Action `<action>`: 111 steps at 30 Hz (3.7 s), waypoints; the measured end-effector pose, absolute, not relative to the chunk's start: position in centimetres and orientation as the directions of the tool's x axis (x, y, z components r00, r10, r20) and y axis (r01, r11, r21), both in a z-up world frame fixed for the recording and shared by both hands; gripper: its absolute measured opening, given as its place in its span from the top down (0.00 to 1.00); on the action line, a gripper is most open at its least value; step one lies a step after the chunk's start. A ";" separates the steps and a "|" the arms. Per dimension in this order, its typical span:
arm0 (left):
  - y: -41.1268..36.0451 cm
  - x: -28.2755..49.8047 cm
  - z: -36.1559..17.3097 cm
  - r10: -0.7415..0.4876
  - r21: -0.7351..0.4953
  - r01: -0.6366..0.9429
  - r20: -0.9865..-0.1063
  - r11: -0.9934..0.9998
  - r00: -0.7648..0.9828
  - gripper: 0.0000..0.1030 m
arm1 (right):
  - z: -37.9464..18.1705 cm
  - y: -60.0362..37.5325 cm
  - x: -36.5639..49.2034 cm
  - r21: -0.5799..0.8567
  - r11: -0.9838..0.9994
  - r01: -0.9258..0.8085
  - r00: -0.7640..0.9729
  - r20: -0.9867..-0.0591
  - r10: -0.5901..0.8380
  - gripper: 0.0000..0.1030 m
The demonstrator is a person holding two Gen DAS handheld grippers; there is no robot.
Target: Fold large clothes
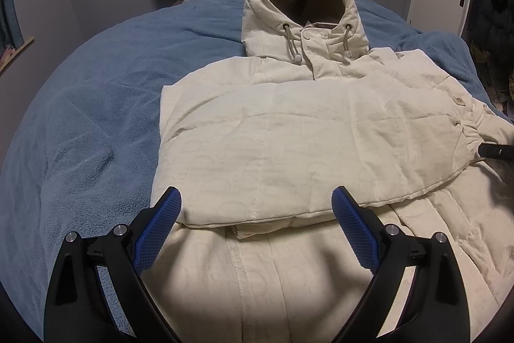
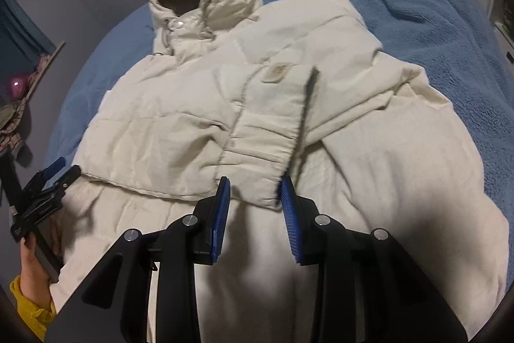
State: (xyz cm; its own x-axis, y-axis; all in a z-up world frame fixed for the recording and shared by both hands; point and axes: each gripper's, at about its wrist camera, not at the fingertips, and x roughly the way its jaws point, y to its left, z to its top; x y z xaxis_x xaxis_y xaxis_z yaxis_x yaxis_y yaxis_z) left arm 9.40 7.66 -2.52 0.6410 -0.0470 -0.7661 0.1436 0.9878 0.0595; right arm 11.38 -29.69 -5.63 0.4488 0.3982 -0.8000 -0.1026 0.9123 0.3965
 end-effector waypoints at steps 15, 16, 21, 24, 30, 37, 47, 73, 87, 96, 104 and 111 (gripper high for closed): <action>7.5 9.3 -2.6 -0.036 0.075 0.144 -0.763 0.987 0.645 0.12 | -2.4 -30.2 9.6 0.297 0.944 -0.147 0.611 -0.723 0.322 0.93; 7.4 9.3 -2.6 -0.036 0.076 0.145 -0.763 0.987 0.645 0.11 | -2.0 -30.4 9.3 0.283 0.948 -0.144 0.623 -0.719 0.309 0.93; 7.3 9.3 -2.7 -0.031 0.083 0.146 -0.766 0.986 0.642 0.12 | -4.1 -30.2 10.0 0.223 0.967 -0.121 0.548 -0.797 0.253 0.93; 7.3 9.2 -2.7 -0.024 0.090 0.144 -0.764 0.985 0.645 0.11 | -5.7 -30.1 11.1 0.214 0.972 -0.101 0.498 -0.835 0.236 0.92; 7.1 9.2 -2.8 -0.024 0.091 0.145 -0.766 0.985 0.643 0.11 | -4.4 -29.3 10.3 0.180 0.974 -0.139 0.530 -0.817 0.227 0.55; 6.8 9.2 -2.6 -0.002 0.118 0.143 -0.763 0.983 0.646 0.08 | -0.6 -29.9 10.5 0.137 0.979 -0.154 0.595 -0.778 0.202 0.35; 4.9 9.4 -0.3 0.004 0.183 0.208 -0.760 0.961 0.650 0.07 | 4.0 -32.1 15.8 0.138 0.971 -0.197 0.594 -0.771 0.230 0.26; 5.2 24.7 -2.6 0.013 0.082 0.067 -0.722 0.994 0.692 0.07 | 1.4 -22.2 36.5 0.209 0.952 -0.224 0.655 -0.691 0.306 0.25; 6.5 26.1 -4.5 -0.031 0.008 0.054 -0.733 0.999 0.679 0.07 | 1.2 -19.6 44.1 0.149 0.963 -0.225 0.715 -0.646 0.267 0.91; 4.8 30.5 0.2 -0.043 0.059 0.111 -0.669 0.992 0.742 0.07 | 2.1 -20.5 36.1 0.018 0.937 -0.350 0.779 -0.550 0.302 0.95; 3.6 38.3 2.7 0.083 0.158 0.024 -0.634 0.987 0.769 0.29 | 0.7 -20.9 33.4 -0.022 0.926 -0.378 0.788 -0.533 0.309 0.95; 5.0 41.8 1.7 0.054 0.092 0.017 -0.711 0.996 0.701 0.87 | 0.0 -22.0 33.6 0.045 0.928 -0.371 0.777 -0.533 0.336 0.95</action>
State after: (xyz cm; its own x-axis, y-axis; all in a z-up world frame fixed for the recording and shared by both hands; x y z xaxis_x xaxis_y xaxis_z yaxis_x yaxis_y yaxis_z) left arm 41.77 5.02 1.67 0.7007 0.0543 -0.7114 0.0166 0.9956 0.0924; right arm 33.61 -21.98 0.01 0.7766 0.3360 -0.5329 -0.3707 0.9277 0.0447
